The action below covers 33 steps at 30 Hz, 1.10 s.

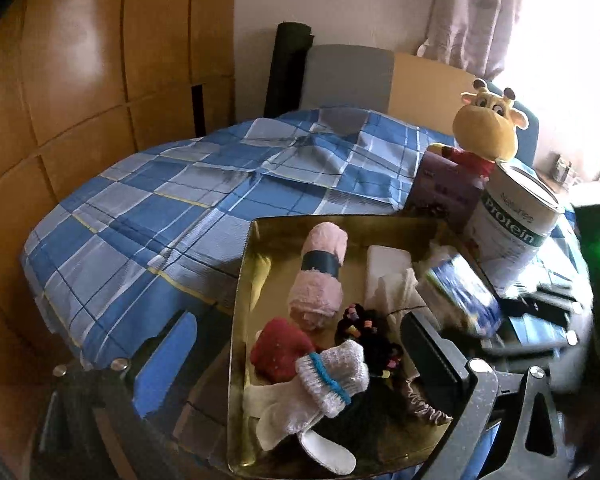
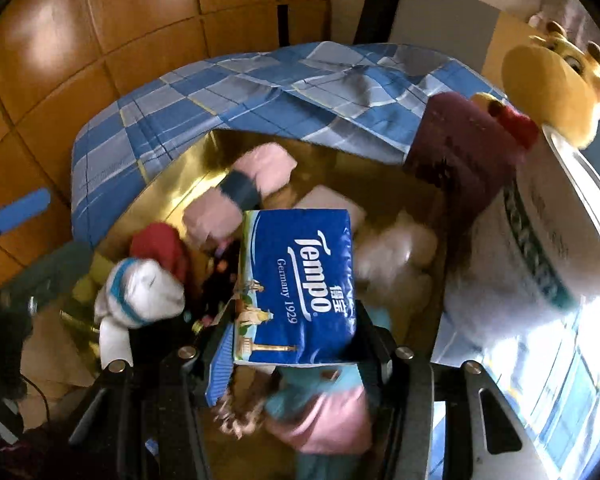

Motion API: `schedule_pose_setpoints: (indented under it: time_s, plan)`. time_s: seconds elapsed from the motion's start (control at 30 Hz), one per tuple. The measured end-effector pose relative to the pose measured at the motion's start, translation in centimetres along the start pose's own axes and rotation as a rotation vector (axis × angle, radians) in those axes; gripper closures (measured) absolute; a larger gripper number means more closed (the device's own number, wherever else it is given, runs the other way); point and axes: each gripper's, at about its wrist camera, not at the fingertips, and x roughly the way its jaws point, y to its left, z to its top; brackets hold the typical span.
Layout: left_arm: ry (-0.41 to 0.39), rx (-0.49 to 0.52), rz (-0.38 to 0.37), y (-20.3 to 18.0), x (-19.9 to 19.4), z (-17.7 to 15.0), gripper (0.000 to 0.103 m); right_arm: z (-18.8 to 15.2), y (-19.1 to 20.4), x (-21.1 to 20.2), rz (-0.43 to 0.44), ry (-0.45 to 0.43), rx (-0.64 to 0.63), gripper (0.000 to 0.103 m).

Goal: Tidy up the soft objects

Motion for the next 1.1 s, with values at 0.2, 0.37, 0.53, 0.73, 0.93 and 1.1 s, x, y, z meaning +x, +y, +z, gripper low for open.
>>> schedule_pose_setpoints:
  time_s: [0.2,0.37,0.53,0.73,0.93,1.1]
  plan:
    - [0.007,-0.013,0.035,0.2,0.4,-0.4,0.000,-2.5,2.9,-0.5,-0.026,-0.046,-0.030,0.051]
    - [-0.007,0.000,0.041,-0.2,-0.1,-0.7,0.000,-3.1,4.3,0.6,-0.120,-0.058,-0.087,0.051]
    - [-0.020,0.003,0.054,-0.2,-0.6,-0.8,0.000,-2.9,3.5,2.0,-0.212,-0.046,-0.082,0.051]
    - [-0.013,-0.018,0.056,0.4,-0.4,-0.9,0.000,-3.3,3.2,1.4,-0.185,-0.065,-0.082,0.049]
    - [-0.011,-0.023,0.066,0.4,-0.4,-1.0,0.000,-4.0,4.4,1.2,-0.177,-0.091,-0.107,0.036]
    - [-0.005,-0.049,0.066,0.9,-0.4,-1.1,0.000,-4.2,4.0,-0.1,-0.131,-0.129,-0.035,0.025]
